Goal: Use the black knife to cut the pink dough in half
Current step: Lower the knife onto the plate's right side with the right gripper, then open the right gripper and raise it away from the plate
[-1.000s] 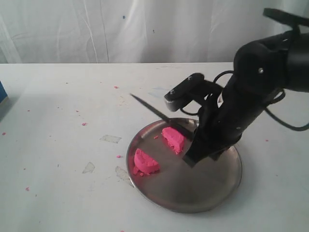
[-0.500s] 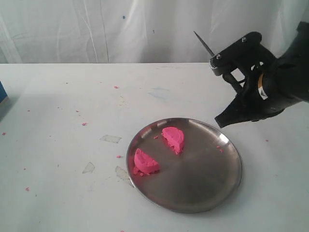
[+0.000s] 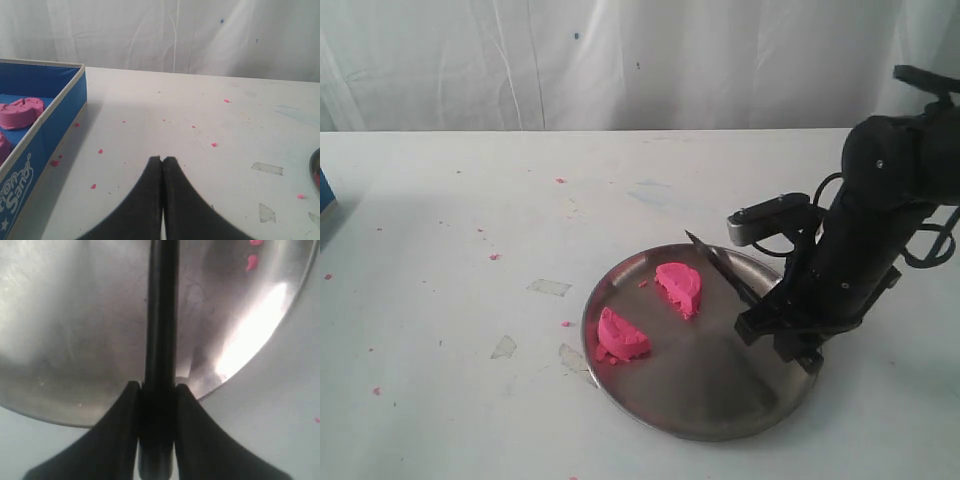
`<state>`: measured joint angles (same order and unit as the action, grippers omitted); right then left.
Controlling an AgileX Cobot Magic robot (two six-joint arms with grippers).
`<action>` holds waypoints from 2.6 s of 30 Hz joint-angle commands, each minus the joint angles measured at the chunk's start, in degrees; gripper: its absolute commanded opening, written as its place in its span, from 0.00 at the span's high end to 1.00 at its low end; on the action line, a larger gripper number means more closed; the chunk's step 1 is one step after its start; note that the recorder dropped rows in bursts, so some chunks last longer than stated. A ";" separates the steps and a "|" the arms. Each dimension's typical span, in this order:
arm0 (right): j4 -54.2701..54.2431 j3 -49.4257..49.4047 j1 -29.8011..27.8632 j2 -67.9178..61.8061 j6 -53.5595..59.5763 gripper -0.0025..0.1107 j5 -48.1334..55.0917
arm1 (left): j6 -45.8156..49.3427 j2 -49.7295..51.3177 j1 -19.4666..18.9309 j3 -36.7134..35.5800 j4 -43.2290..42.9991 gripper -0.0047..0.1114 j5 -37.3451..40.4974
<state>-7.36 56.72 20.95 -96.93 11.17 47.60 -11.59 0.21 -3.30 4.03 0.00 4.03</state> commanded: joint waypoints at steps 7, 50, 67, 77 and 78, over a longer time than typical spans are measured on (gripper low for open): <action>-0.27 0.55 -0.63 -2.64 0.84 0.98 -2.98 | -0.11 -0.21 0.29 -0.25 0.00 0.96 -0.55; -0.73 -0.81 -0.63 -5.97 3.65 0.71 -7.14 | -0.11 -0.21 0.29 -0.25 0.00 0.96 -0.55; 0.39 3.99 -0.99 -2.27 1.93 0.71 -7.43 | -0.11 -0.21 0.29 -0.25 0.00 0.96 -0.55; -5.18 1.08 -11.22 -1.00 0.11 0.98 -13.70 | -0.11 -0.21 0.29 -0.25 0.00 0.96 -0.55; -5.93 0.51 -12.55 -0.85 0.01 0.98 -14.83 | -0.11 -0.21 0.29 -0.25 0.00 0.96 -0.55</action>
<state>-10.92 58.91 12.30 -98.80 11.58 36.06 -11.59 0.21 -3.30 4.03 0.00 4.03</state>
